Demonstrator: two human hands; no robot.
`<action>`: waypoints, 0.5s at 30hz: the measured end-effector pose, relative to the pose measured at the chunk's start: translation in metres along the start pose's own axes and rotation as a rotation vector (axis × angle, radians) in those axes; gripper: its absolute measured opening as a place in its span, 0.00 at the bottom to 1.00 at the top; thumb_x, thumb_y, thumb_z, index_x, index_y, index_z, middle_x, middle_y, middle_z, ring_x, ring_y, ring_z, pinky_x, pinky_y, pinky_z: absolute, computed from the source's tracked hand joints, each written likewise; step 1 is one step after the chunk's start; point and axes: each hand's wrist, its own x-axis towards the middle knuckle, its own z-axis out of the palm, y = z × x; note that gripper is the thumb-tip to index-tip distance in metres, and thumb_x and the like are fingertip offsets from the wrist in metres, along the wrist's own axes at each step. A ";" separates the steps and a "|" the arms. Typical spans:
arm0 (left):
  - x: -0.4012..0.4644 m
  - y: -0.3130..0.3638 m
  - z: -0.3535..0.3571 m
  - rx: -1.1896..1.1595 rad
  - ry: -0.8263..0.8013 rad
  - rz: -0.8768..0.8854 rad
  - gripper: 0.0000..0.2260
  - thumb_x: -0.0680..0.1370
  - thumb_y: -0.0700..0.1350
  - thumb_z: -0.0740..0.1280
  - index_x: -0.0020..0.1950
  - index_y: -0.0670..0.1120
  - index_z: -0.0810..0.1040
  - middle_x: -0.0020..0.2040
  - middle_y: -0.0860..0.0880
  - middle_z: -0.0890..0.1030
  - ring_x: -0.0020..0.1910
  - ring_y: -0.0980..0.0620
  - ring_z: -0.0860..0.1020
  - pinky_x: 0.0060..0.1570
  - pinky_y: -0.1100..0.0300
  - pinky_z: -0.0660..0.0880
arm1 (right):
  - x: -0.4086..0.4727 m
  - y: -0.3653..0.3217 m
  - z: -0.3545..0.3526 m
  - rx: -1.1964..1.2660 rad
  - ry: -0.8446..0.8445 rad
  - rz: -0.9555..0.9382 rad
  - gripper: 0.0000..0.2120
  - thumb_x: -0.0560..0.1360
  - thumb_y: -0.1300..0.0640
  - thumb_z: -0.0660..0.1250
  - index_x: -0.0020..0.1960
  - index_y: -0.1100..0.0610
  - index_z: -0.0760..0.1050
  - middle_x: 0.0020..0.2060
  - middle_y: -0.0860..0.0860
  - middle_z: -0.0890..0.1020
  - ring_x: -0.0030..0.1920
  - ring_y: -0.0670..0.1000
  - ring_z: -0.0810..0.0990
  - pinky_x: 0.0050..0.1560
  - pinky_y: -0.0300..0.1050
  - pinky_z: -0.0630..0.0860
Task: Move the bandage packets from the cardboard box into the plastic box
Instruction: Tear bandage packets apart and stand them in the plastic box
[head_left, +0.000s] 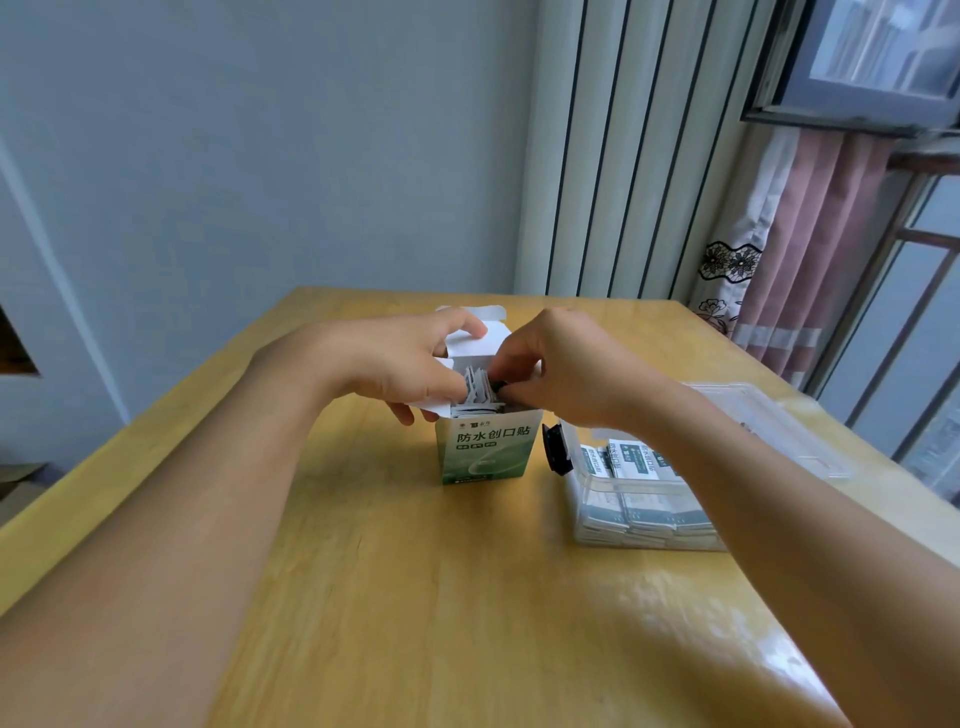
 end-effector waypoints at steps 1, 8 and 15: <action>0.001 -0.001 0.000 0.001 0.001 0.002 0.28 0.79 0.44 0.66 0.75 0.62 0.62 0.60 0.51 0.73 0.42 0.53 0.83 0.43 0.59 0.83 | 0.000 -0.001 0.002 0.008 -0.004 -0.001 0.05 0.72 0.60 0.72 0.46 0.52 0.86 0.37 0.46 0.84 0.34 0.41 0.77 0.37 0.37 0.72; 0.005 -0.003 0.002 0.048 0.030 0.014 0.27 0.78 0.47 0.68 0.74 0.62 0.63 0.53 0.53 0.74 0.33 0.58 0.81 0.36 0.64 0.76 | 0.004 0.003 0.006 0.101 -0.004 0.049 0.14 0.77 0.50 0.70 0.41 0.59 0.85 0.34 0.56 0.83 0.31 0.52 0.73 0.31 0.42 0.67; 0.004 -0.004 0.000 0.063 0.028 0.017 0.27 0.79 0.49 0.69 0.73 0.62 0.63 0.57 0.52 0.75 0.31 0.58 0.80 0.35 0.65 0.75 | 0.003 0.001 0.004 0.166 -0.009 0.073 0.04 0.74 0.55 0.74 0.44 0.55 0.87 0.37 0.49 0.86 0.34 0.45 0.77 0.35 0.38 0.73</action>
